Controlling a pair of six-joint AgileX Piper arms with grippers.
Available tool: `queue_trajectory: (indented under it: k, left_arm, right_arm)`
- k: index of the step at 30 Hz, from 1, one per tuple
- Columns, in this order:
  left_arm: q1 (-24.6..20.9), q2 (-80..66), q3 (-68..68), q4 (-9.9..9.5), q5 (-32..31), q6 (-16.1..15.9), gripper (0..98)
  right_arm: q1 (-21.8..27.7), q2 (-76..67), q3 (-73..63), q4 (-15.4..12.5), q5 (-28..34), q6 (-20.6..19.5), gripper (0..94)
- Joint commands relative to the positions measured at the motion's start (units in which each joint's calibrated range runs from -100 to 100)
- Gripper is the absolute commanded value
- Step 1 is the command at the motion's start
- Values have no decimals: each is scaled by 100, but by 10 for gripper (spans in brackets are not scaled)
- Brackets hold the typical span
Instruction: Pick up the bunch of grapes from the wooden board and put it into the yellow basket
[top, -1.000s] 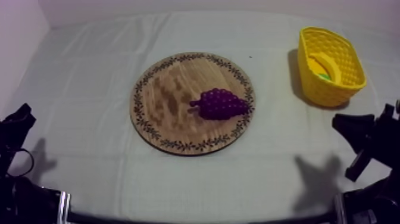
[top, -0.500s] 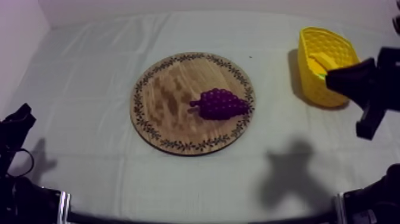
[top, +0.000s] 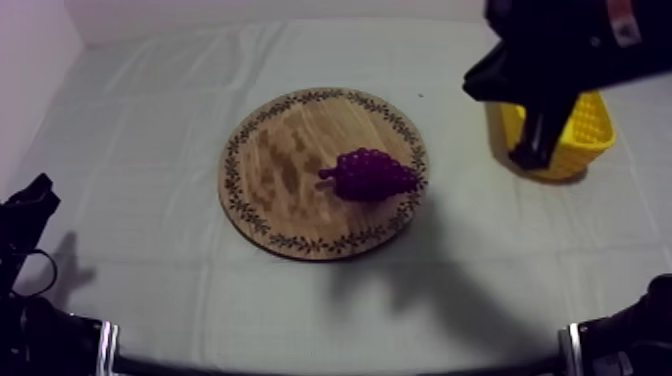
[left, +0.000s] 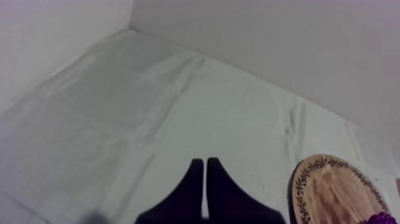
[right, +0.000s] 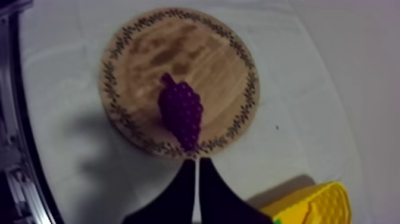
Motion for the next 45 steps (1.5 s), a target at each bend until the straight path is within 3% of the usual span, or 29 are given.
queue_trajectory:
  k: [1, 8, 19, 23, 30, 34, 38, 45]
  left_arm:
    - [-1, 3, 4, 1, 3, 1, 0]
    - [-1, 3, 4, 1, 3, 1, 0]
    - [-1, 3, 4, 1, 3, 1, 0]
    - [-1, 3, 4, 1, 3, 1, 0]
    - [-1, 3, 4, 1, 3, 1, 0]
    - [-1, 3, 4, 1, 3, 1, 0]
    - [-1, 3, 4, 1, 3, 1, 0]
    - [-1, 3, 4, 1, 3, 1, 0]
  right_arm:
    - [255, 652, -472, -258, 143, 612, 5]
    - [558, 1647, -1488, -555, 603, 1261, 7]
    - [608, 2618, -2322, -712, 1321, 1940, 32]
    - [609, 2765, -2426, -720, 1508, 2018, 146]
    - [672, 2849, -2546, -640, 1507, 1835, 510]
    - [639, 2874, -2508, -558, 1475, 1715, 653]
    - [580, 2931, -2439, -516, 1486, 1653, 734]
    - [517, 3176, -2278, -507, 1417, 1583, 774]
